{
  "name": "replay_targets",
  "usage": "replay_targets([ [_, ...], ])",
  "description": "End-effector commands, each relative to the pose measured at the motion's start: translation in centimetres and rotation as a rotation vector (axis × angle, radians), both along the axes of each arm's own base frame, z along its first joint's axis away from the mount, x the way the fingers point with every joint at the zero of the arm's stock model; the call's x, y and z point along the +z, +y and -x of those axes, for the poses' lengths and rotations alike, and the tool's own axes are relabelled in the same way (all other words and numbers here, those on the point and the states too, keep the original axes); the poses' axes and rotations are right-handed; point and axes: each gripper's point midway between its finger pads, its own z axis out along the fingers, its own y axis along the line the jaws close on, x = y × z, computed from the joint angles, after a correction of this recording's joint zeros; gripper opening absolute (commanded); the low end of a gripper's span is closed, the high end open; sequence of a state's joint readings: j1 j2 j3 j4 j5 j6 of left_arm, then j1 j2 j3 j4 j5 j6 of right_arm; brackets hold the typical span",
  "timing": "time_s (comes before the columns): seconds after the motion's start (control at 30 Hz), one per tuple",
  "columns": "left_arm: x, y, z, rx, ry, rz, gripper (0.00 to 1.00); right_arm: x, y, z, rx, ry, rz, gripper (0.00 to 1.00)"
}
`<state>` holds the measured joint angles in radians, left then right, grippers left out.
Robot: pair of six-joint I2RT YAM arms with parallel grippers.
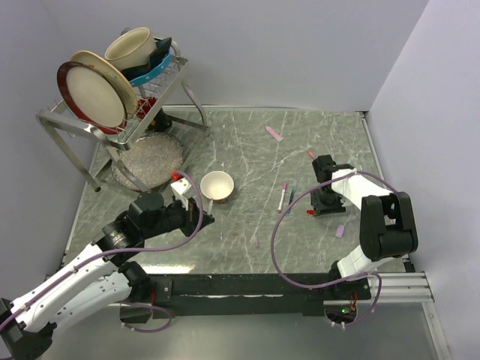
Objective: Insert the pens into the pen caps
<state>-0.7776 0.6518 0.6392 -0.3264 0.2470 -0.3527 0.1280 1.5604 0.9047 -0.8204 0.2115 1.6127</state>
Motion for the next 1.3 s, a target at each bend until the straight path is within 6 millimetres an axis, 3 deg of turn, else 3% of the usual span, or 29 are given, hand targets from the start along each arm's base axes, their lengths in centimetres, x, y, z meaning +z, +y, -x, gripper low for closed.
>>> replay_targets([
  [0.0,2.1,-0.5,-0.2,-0.024,-0.065,0.049,0.01,-1.4,-1.3,0.8,-0.058,0.029,0.04,0.51],
  [0.33,2.2,-0.5,-0.1,-0.029,-0.069,0.053,0.01,-2.2,-1.0,1.1,-0.06,0.042,0.023,0.42],
  [0.43,2.2,-0.5,-0.1,-0.029,-0.071,0.055,0.01,-2.2,-1.0,1.1,-0.052,0.041,0.022,0.33],
  [0.47,2.3,-0.5,-0.1,-0.027,-0.072,0.058,0.01,-2.3,-0.9,0.6,-0.046,0.023,0.018,0.16],
  [0.53,2.5,-0.4,0.0,-0.025,-0.076,0.062,0.01,-2.5,-0.5,0.2,-0.016,-0.001,-0.003,0.04],
  [0.67,2.7,-0.1,-0.1,-0.01,-0.084,0.066,0.01,-2.5,0.0,-0.5,0.076,-0.053,-0.02,0.0],
  [0.77,2.9,-0.1,0.3,-0.02,-0.079,0.081,0.01,-1.5,-0.1,-0.8,0.16,-0.101,-0.003,0.0],
  [0.87,3.1,-0.5,0.8,-0.046,-0.074,0.104,0.01,1.5,-0.5,-1.7,0.277,-0.196,0.042,0.0],
  [1.07,2.8,-1.3,1.4,-0.094,-0.034,0.12,0.01,10.9,0.5,-3.3,0.542,-0.453,0.145,0.0],
  [1.17,2.9,-2.0,2.5,-0.166,-0.019,0.142,0.01,16.3,4.0,-4.2,0.71,-0.617,0.193,0.0],
  [1.2,2.8,-2.1,2.6,-0.177,-0.013,0.141,0.01,18.3,7.1,-4.0,0.81,-0.689,0.176,0.0],
  [1.27,2.9,-2.2,2.8,-0.196,-0.016,0.142,0.01,22.0,10.4,-4.1,0.916,-0.861,0.15,0.0],
])
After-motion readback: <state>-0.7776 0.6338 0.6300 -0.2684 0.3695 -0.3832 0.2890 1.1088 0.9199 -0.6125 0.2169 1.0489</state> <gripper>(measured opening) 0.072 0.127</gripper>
